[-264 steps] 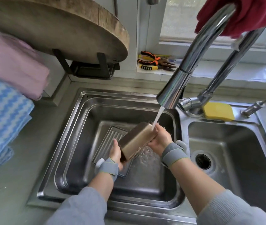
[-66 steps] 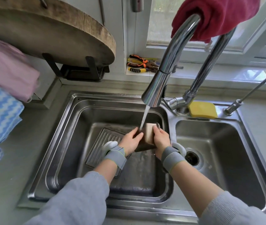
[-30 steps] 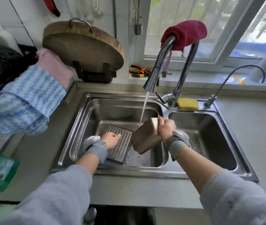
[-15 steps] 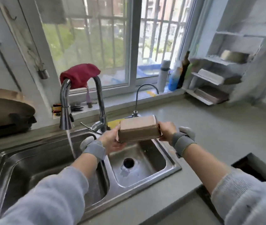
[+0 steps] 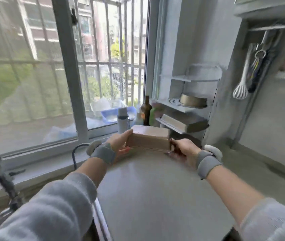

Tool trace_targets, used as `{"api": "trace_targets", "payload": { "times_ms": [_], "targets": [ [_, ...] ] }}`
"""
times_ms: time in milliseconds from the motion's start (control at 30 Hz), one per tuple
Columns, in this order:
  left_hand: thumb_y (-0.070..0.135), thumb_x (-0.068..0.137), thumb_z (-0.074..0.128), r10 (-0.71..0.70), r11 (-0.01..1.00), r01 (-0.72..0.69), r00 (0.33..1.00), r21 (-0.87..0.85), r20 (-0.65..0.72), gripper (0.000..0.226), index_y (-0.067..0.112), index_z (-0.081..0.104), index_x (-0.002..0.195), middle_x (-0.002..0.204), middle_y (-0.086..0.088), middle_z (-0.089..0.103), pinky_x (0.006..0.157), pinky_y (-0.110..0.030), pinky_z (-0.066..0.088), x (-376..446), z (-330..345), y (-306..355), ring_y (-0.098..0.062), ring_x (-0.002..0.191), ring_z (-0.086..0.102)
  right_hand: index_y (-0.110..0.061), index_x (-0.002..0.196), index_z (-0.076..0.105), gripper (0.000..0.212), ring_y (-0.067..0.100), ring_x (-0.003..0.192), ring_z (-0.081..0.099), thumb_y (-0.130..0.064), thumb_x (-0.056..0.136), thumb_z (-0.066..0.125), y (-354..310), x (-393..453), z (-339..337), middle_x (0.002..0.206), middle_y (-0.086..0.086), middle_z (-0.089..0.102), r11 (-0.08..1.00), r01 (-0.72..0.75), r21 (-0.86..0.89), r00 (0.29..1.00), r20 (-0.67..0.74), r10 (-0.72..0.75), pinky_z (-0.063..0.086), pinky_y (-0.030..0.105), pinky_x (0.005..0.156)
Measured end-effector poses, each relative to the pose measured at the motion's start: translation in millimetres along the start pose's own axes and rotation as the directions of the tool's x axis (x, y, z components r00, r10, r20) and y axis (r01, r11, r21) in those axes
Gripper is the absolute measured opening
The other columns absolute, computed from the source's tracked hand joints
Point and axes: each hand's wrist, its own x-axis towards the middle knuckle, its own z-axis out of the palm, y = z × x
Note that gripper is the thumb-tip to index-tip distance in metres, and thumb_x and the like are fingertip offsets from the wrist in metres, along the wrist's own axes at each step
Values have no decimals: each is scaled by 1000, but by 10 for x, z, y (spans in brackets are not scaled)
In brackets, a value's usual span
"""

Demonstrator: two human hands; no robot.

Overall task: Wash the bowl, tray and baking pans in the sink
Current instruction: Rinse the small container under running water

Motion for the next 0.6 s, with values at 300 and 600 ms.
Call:
{"api": "trace_targets", "payload": {
  "times_ms": [300,600],
  "targets": [
    [27,89,63,136,990,-139,976,-2,-168,30,8,50,70,69,-9,51,58,-24,51,943,890,693,-16,60,49,12,96,60,15,27,74,73,12,92,45,-455,851,-638,86,23,71,932,-179,316,852,523,-13,59,32,76],
    [26,98,47,140,957,-112,986,267,-90,25,7,52,84,74,-9,53,58,-27,39,1438,1093,559,-17,61,47,13,90,59,9,37,77,66,15,87,51,-794,1726,-340,98,31,63,716,-74,694,988,151,-44,60,40,71]
  ]
}}
